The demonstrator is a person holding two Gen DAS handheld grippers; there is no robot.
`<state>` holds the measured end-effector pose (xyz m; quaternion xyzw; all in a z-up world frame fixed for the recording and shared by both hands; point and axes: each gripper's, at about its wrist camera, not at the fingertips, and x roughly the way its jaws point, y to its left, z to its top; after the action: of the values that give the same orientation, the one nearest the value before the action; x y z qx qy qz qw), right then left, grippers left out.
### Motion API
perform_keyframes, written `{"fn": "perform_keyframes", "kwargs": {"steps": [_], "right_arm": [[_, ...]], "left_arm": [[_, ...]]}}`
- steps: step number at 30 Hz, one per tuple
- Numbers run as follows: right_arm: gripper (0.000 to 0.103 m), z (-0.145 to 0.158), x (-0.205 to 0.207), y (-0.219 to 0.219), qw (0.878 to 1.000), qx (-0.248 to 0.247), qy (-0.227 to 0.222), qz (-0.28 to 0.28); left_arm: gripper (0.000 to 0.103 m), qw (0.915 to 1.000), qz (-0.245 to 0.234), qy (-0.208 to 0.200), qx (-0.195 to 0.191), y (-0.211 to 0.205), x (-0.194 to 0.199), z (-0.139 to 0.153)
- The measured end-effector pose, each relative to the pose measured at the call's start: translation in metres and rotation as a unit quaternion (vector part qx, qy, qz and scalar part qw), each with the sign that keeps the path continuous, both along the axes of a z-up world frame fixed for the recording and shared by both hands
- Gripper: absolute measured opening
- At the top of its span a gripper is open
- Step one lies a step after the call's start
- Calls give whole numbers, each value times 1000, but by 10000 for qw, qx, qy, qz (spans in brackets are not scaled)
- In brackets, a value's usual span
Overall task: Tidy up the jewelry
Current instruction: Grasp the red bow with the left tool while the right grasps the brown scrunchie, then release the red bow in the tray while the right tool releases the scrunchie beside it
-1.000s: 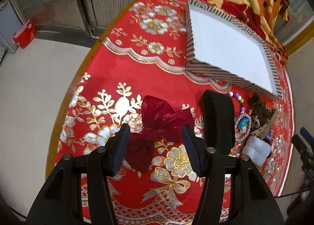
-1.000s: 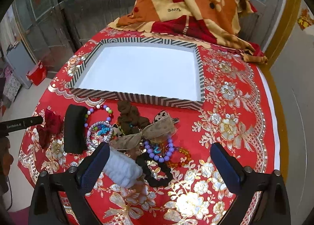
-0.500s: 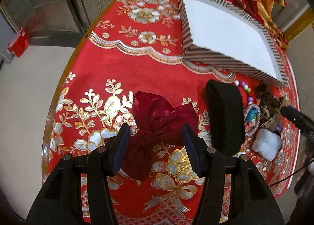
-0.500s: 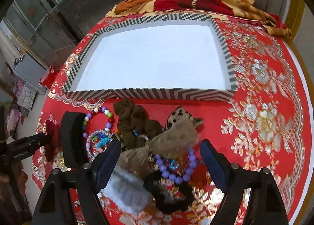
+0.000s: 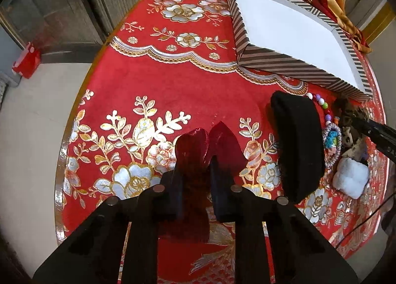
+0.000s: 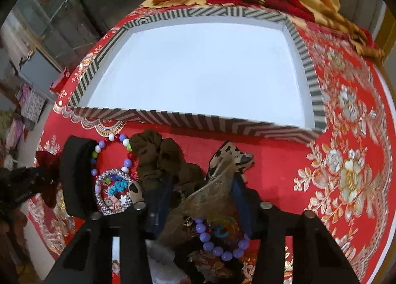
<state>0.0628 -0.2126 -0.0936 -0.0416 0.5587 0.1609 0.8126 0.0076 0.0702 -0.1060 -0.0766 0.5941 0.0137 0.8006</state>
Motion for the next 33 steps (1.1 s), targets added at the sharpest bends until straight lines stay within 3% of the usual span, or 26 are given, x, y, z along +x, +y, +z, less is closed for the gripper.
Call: {"fn": "perform_keyframes", "kwargs": {"steps": [2, 12, 21, 27, 33], "right_arm": [[20, 6, -2, 1, 10000, 19, -87, 44], [18, 68, -19, -14, 9967, 640, -496, -57], [18, 111, -11, -14, 9932, 646, -960, -110], [18, 116, 17, -6, 9923, 629, -1055, -167], [18, 89, 56, 8, 9937, 697, -827, -279]], "left_arm": [[15, 10000, 13, -8, -95, 3, -6, 6], [15, 9982, -12, -424, -414, 4, -2, 54], [15, 9945, -250, -850, -552, -19, 30, 98], [15, 9923, -359, -1011, -613, -40, 77, 114], [15, 9955, -291, -736, -520, -59, 123, 94]]}}
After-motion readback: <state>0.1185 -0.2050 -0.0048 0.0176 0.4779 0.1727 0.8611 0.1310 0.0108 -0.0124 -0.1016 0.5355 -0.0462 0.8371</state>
